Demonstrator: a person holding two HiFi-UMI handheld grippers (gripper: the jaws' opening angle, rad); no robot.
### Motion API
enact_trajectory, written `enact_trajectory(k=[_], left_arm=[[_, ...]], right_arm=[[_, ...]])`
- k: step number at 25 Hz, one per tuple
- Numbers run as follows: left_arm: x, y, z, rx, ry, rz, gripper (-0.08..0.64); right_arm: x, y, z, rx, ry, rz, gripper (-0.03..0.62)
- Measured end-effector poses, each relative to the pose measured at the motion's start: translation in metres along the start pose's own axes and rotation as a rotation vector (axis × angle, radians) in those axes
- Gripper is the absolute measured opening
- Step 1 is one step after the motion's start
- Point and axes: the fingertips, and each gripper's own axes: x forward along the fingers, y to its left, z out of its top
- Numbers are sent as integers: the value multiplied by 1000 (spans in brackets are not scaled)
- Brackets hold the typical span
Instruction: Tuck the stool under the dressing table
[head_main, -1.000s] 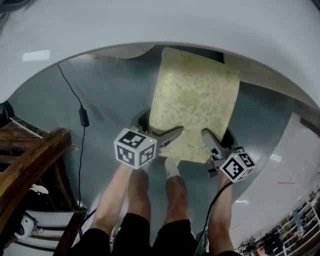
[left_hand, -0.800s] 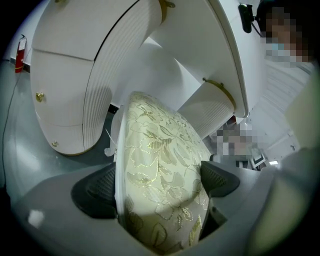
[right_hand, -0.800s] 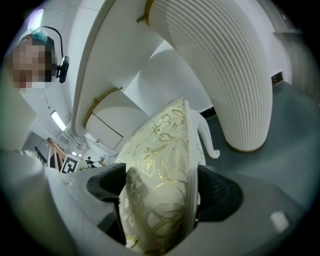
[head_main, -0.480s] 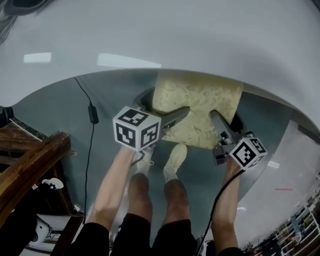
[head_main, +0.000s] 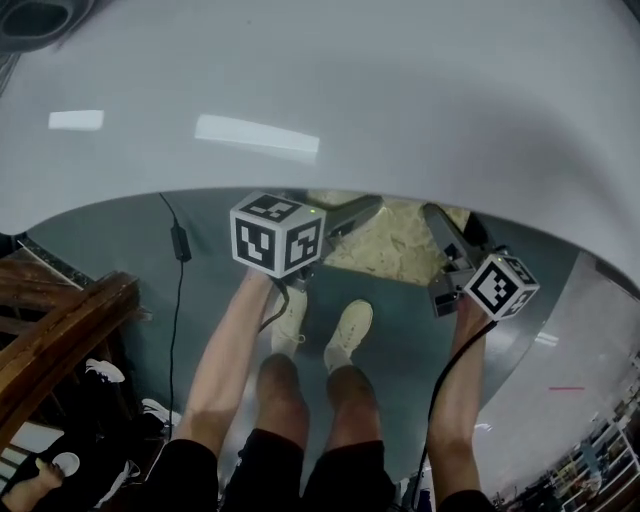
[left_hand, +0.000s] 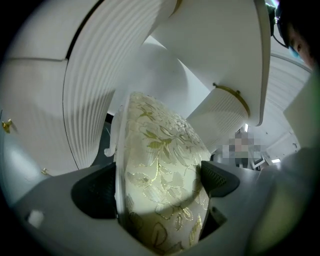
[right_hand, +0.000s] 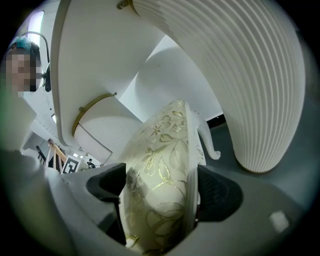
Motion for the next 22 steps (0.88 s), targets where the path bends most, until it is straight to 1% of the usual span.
enact_trajectory(k=[2, 5, 7, 10, 15, 22], left_arm=[[9, 6, 4, -5, 19, -8, 534], [51, 31, 0, -23, 61, -2, 534], [67, 42, -6, -34, 78, 1, 534], [68, 46, -11, -49, 85, -4, 534], [75, 45, -7, -61, 86, -9, 537], [74, 49, -9, -79, 98, -8, 541]], right_arm=[[8, -6, 4, 13, -1, -9, 445], [40, -46, 2, 53, 18, -14, 445], [52, -61, -4, 68, 30, -19, 446], [54, -64, -9, 68, 40, -25, 445], [56, -71, -2, 61, 42, -28, 445], [58, -71, -5, 64, 46, -50, 445]])
